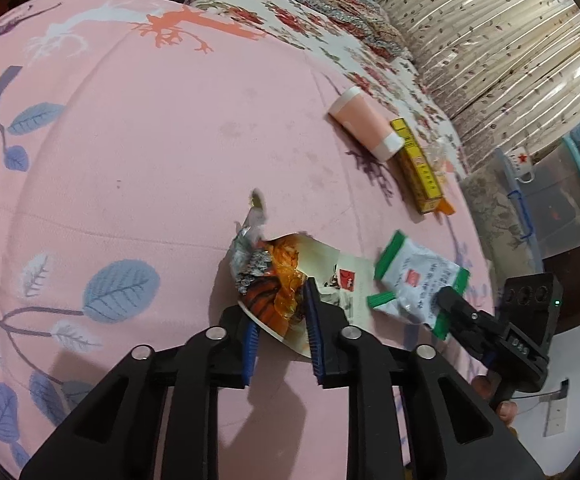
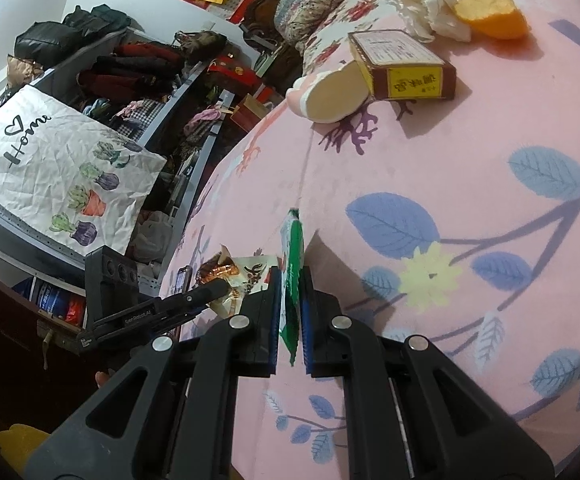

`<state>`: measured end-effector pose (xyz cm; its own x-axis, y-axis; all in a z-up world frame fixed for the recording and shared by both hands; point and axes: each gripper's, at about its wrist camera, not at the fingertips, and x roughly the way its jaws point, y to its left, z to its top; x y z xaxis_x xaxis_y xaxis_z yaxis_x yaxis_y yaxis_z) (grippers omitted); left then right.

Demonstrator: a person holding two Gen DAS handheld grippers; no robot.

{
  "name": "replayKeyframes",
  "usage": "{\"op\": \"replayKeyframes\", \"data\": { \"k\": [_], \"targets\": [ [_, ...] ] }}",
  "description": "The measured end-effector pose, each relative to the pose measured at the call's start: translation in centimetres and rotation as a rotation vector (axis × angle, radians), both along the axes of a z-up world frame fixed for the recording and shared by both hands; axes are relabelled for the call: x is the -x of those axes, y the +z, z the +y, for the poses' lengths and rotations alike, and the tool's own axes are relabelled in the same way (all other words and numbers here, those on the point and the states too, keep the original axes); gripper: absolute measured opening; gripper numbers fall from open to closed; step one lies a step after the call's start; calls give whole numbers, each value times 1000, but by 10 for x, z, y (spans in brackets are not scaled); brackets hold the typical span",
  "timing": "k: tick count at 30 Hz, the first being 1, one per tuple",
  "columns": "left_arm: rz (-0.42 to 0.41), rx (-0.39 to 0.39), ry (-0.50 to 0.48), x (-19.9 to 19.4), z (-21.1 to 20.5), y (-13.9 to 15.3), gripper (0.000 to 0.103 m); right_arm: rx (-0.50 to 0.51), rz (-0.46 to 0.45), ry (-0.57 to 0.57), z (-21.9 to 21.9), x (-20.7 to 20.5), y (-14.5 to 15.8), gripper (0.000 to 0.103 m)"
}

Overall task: Collect trash
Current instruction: 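Lift the foil wrapper with the left tool while the right tool lifts the green wrapper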

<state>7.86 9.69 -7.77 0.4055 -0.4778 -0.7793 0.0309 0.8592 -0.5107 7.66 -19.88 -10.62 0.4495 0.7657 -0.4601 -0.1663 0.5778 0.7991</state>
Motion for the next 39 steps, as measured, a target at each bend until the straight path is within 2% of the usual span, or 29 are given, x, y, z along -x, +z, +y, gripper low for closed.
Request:
{"op": "replayKeyframes", "data": {
  "k": [5, 9, 16, 18, 20, 21, 25, 28, 34, 36, 38, 39],
  "targets": [
    [-34, 45, -17, 3, -2, 13, 10, -9, -33, 5, -2, 2, 10, 11],
    [-55, 44, -27, 5, -6, 21, 9, -22, -53, 2, -5, 4, 16, 11],
    [-17, 37, -15, 2, -7, 12, 11, 27, -50, 5, -1, 6, 12, 11],
    [-12, 37, -17, 2, -6, 11, 18, 56, -51, 4, 2, 7, 11, 11],
    [-11, 38, -17, 3, -7, 10, 41, 77, -48, -1, 3, 6, 10, 13],
    [-17, 35, -15, 3, -7, 11, 45, 80, -46, -8, 3, 6, 9, 14],
    [-19, 34, -30, 1, -12, 10, 47, 78, -25, -19, 1, 5, 5, 14],
    [-3, 43, -34, -1, -13, 5, 53, 74, 0, -23, 0, 2, -1, 14],
    [2, 52, -50, -2, -18, 2, 58, 82, 17, -18, 3, 0, -6, 14],
    [1, 54, -52, -2, -18, 2, 60, 92, 22, -14, 5, -1, -8, 18],
    [0, 55, -55, -1, -19, 2, 62, 91, 15, -21, 5, 0, -9, 43],
    [-1, 55, -57, -1, -19, 2, 62, 93, -11, -26, 5, 2, -5, 49]
  ]
}}
